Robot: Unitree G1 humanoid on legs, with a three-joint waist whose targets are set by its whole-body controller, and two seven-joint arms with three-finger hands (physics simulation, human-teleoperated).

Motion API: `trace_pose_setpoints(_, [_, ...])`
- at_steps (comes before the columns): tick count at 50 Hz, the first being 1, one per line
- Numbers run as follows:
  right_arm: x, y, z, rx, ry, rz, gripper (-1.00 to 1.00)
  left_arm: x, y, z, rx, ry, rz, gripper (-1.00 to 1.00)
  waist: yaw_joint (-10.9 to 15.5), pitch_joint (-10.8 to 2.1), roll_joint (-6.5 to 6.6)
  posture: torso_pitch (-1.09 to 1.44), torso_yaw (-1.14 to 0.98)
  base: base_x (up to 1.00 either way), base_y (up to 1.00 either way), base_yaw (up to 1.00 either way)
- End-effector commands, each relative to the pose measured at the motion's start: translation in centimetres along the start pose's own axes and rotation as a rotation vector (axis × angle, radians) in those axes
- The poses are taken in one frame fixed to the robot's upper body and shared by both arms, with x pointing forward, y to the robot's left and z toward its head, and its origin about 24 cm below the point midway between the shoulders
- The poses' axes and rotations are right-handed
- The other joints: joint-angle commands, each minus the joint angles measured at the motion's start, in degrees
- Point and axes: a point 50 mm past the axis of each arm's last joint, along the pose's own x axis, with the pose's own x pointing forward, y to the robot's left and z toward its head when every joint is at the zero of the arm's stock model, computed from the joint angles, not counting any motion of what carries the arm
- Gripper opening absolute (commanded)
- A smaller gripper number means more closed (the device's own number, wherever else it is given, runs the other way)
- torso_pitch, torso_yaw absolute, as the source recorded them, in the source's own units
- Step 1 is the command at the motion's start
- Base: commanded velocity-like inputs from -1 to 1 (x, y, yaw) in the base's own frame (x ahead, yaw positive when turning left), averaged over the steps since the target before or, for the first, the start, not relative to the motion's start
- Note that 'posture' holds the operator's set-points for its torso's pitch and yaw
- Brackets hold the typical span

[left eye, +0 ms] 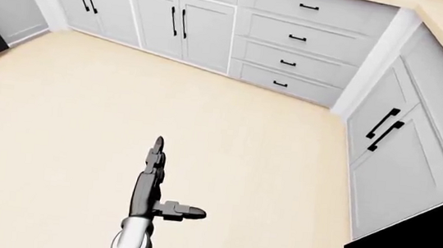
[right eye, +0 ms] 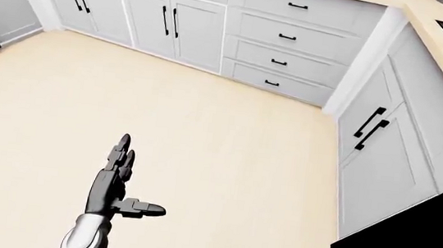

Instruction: Close the dishwasher door

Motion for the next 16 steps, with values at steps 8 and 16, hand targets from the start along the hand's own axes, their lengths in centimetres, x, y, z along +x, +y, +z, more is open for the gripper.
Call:
trace_pose_setpoints(8, [0.28, -2.84, 2.15, 0.009, -0.082, -0.126, 1.00, 0.31, -0.07, 1.62, -0.001, -0.086, -0.003, 1.00, -0.39, -0.46, -1.00, 0.00, 0.00, 0.00, 0.00, 0.00])
trace_pose_setpoints(16, [0.24, -2.89, 1.94, 0.005, -0.070, -0.139, 1.00, 0.30, -0.05, 1.65, -0.001, -0.086, -0.002, 1.00, -0.34, -0.46, -0.82, 0.00, 0.00, 0.00, 0.00, 0.00])
